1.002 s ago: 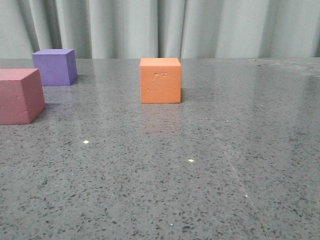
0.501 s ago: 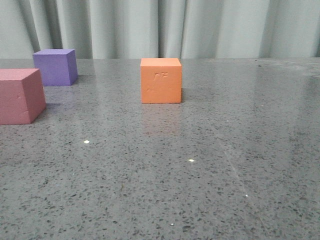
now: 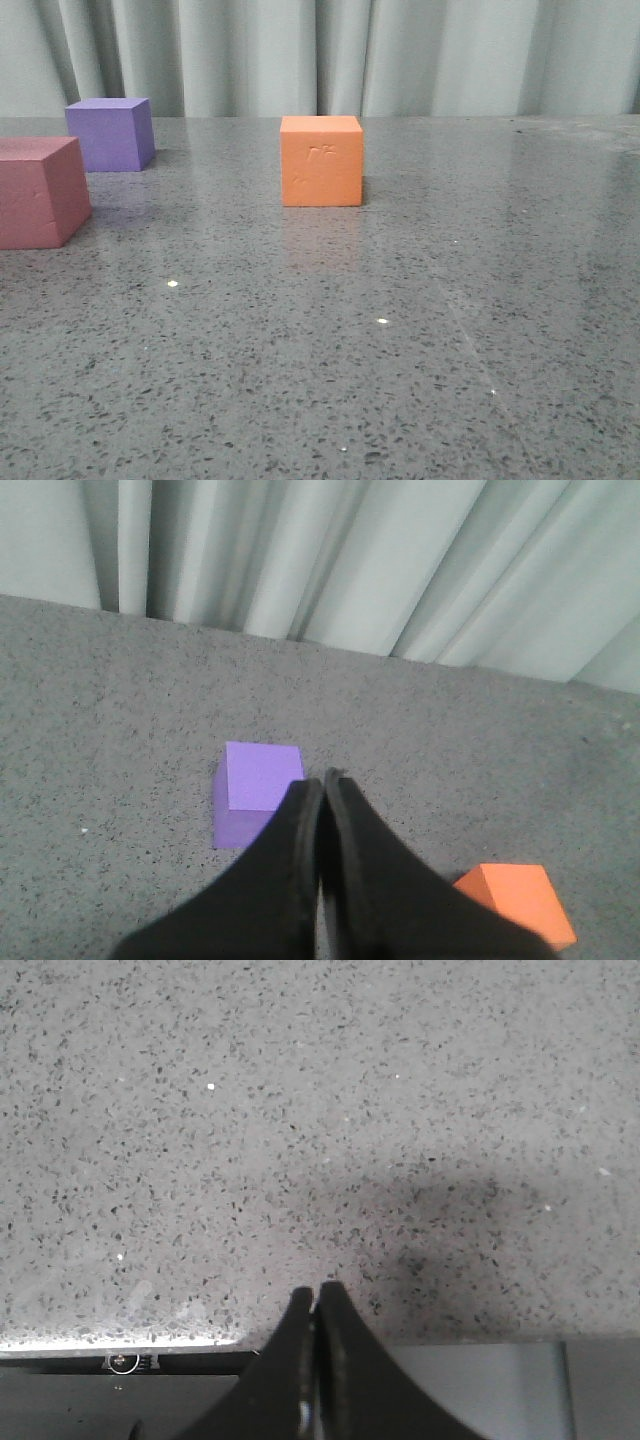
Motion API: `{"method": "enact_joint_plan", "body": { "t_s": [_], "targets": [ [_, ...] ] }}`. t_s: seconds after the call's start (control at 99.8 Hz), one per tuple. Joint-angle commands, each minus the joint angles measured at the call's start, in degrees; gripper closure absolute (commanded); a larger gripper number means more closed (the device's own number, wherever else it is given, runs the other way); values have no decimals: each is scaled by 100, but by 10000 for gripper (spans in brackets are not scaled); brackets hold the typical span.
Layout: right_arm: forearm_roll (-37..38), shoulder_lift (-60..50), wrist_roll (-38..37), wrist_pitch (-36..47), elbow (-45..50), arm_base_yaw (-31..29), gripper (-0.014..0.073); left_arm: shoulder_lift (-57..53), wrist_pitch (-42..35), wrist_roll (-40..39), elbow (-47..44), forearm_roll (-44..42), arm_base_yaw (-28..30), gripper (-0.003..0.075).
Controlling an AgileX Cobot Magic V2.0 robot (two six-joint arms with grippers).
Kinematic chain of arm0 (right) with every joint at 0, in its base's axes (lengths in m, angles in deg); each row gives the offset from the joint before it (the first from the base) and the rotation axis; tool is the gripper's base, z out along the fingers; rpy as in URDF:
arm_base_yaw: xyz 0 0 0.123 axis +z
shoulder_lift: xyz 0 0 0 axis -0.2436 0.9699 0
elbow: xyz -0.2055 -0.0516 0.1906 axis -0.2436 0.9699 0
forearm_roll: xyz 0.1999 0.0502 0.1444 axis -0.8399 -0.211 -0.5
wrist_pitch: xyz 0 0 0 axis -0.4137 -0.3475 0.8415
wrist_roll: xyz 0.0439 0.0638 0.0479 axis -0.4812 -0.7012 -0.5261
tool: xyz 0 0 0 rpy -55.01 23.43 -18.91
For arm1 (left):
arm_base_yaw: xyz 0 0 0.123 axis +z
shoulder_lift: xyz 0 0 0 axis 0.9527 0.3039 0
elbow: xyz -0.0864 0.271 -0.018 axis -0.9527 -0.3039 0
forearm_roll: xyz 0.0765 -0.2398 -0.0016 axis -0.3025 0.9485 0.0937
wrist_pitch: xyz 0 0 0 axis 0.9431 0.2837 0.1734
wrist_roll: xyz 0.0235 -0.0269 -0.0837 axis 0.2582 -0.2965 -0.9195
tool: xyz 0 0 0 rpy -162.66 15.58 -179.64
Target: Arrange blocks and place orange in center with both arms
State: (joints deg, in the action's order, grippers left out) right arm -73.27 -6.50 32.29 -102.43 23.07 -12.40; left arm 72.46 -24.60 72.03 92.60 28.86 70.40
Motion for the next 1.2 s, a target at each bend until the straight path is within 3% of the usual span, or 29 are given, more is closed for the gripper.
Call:
{"method": "enact_joint_plan", "body": {
  "t_s": [0.0, 0.291, 0.551, 0.912, 0.962, 1.032, 1.192],
  "targets": [
    [55, 15, 52, 220, -127, 1, 661, 167, -227, 220, 211, 194, -47, 739],
    [55, 15, 52, 225, -127, 1, 661, 906, 562, 759, 474, 620, -76, 739],
    [55, 15, 52, 225, -127, 1, 661, 1107, 628, 1152, 997, 625, -515, 739],
    [55, 15, 52, 237, -127, 1, 661, 1141, 731, 1245, 1104, 570, -558, 719],
    [55, 15, 52, 243, -127, 1, 661, 1141, 810, 1523, 1104, 597, -558, 672],
    [55, 15, 52, 260, -127, 1, 661, 1141, 911, 1759, 1104, 676, -558, 549],
    [55, 15, 52, 352, -127, 1, 661, 1141, 954, 1759, 1104, 690, -558, 94]
  ]
}}
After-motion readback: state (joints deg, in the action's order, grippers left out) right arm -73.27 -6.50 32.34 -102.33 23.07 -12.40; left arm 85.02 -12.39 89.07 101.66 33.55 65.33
